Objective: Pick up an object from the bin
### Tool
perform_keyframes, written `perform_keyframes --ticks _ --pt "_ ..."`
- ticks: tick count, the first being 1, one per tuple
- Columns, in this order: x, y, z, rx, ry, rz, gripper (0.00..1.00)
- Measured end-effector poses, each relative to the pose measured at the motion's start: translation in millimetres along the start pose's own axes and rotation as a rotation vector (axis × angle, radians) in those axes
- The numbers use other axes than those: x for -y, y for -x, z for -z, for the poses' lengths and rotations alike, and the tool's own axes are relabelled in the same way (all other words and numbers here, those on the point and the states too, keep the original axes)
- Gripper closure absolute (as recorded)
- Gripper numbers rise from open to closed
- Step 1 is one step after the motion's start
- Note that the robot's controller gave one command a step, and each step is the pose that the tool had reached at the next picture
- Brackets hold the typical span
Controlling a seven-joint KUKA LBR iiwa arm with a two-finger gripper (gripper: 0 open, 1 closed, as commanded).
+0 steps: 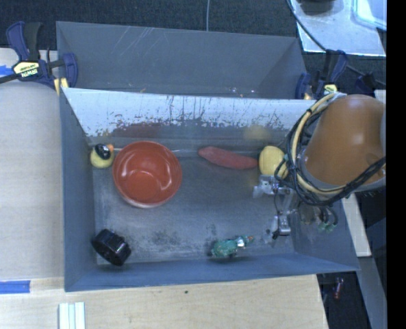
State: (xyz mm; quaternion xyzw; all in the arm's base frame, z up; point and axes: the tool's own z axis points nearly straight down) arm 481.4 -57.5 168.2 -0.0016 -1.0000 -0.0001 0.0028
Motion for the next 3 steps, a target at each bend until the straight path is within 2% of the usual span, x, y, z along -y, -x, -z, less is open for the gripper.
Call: perform_keyframes --ticks 1,2,3 --pt "0 2.0 4 0.008 -0.001 0.003 0.0" --pt "-45 3.8 -66 0.014 -0.003 0.285 0.0" --pt "-65 3.4 -52 0.008 -0.002 0.312 0.0"
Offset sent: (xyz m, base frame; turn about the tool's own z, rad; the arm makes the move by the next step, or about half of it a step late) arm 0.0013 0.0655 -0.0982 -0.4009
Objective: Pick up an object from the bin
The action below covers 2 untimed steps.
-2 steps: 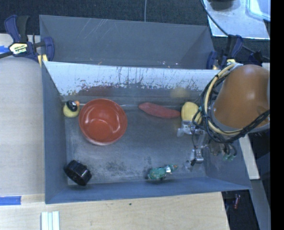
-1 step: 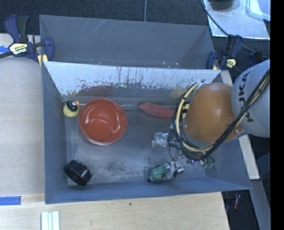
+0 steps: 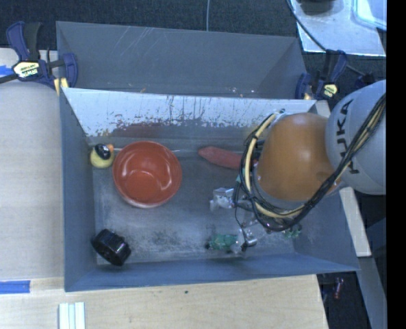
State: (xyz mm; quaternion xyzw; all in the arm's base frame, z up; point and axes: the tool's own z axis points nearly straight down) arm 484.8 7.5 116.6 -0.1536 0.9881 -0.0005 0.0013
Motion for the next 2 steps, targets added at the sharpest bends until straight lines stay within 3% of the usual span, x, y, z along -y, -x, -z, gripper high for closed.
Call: perform_keyframes --ticks 1,2 --pt "-20 8.2 -8 0.001 0.001 0.132 0.0" --pt "7 8.9 -44 0.007 -0.002 -0.001 0.0"
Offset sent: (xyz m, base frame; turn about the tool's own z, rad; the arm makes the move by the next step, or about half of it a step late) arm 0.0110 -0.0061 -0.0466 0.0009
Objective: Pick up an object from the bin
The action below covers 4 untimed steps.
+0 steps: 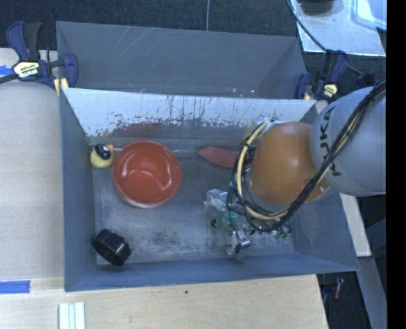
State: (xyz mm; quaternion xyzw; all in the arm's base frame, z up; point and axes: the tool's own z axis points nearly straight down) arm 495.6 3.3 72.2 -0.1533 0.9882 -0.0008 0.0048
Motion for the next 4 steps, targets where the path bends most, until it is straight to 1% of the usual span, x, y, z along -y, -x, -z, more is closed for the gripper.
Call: perform_keyframes --ticks 1,2,3,4 --pt "-12 -8.3 -2 0.001 0.004 0.737 1.0" --pt "-12 -8.6 -2 0.001 0.005 0.736 1.0" --pt "-13 -9.4 14 -0.001 0.006 0.734 1.0" --pt "-13 -9.6 52 -0.003 0.009 0.733 1.0"
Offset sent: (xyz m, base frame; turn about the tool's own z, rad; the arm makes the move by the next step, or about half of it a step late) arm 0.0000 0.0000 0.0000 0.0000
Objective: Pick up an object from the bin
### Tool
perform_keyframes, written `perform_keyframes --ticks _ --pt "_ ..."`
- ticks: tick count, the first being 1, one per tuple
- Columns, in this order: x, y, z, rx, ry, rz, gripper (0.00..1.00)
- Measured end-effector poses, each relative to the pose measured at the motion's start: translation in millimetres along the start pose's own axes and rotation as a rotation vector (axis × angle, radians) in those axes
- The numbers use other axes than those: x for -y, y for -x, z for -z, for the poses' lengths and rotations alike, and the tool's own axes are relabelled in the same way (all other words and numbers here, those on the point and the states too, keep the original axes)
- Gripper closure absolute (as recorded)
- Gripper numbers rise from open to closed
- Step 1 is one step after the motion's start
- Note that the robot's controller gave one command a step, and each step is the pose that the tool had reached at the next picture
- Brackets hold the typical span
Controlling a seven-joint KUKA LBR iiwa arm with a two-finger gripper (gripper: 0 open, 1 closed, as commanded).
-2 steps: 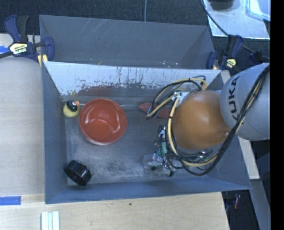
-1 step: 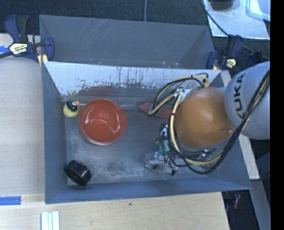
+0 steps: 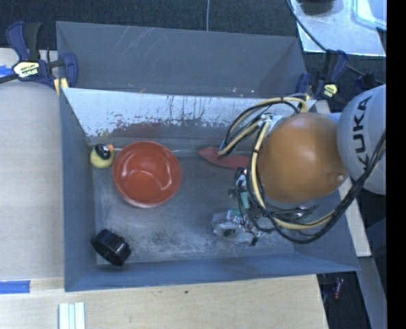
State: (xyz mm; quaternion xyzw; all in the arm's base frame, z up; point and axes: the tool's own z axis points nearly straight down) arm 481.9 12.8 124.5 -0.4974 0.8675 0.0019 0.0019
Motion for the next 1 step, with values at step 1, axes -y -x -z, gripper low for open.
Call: perform_keyframes --ticks 1 --pt "1.2 0.8 25.3 0.003 -0.003 -0.003 1.0"
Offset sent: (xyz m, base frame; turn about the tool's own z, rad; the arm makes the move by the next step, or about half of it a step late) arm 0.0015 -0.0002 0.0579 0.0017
